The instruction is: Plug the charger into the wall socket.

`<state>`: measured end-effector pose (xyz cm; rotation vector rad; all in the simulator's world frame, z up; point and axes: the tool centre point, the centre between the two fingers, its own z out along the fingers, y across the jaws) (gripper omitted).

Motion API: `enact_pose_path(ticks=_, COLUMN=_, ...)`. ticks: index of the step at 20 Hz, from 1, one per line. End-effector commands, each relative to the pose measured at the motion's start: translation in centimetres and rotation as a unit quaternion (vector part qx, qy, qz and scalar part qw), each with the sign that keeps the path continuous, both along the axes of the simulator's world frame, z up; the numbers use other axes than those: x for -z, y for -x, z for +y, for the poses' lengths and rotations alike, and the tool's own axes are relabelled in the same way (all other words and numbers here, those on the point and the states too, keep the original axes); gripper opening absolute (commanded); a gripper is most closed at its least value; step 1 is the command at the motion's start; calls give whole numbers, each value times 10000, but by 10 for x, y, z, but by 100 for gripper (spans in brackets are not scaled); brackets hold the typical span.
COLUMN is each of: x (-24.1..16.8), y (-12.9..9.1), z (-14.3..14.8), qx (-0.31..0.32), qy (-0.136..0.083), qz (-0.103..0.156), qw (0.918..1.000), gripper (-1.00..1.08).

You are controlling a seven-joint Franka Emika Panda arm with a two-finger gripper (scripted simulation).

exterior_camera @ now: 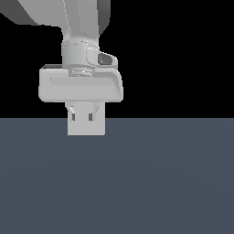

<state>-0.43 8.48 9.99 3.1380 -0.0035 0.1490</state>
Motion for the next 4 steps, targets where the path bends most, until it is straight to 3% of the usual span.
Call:
enact_pose_path(ticks=1, x=0, y=-3, z=0, qx=-1, qy=0, qz=-1, qw=10000, gripper=-100)
enact_pose_path(ticks=4, x=0, y=-2, z=0, qx=-1, qy=0, qz=-1, qw=10000, gripper=-100)
